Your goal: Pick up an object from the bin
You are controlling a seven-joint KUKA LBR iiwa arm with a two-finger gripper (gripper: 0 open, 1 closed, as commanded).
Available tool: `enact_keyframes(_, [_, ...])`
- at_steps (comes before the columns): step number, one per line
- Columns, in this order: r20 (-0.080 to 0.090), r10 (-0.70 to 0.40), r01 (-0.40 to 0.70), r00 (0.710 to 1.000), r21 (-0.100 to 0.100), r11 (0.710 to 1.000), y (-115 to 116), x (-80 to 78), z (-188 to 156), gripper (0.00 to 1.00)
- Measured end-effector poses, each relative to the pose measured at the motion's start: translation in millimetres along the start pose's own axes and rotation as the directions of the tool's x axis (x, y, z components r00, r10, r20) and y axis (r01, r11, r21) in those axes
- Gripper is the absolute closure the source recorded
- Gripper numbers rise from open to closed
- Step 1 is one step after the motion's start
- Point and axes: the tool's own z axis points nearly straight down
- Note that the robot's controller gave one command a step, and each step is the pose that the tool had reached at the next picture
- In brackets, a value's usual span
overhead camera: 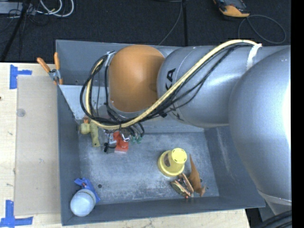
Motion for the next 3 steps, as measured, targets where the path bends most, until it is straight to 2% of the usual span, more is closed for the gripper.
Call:
enact_keyframes(1, [-0.004, 0.116, -0.116, 0.993, 0.002, 0.993, 6.4, 1.7, 1.0, 1.00])
enact_keyframes(2, [-0.008, -0.092, 0.092, 0.996, 0.002, 0.996, 12.1, 24.0, -2.5, 1.00])
enact_keyframes(3, [-0.005, 0.029, -0.029, 1.000, 0.001, 1.000, 4.0, 19.6, -21.4, 1.00])
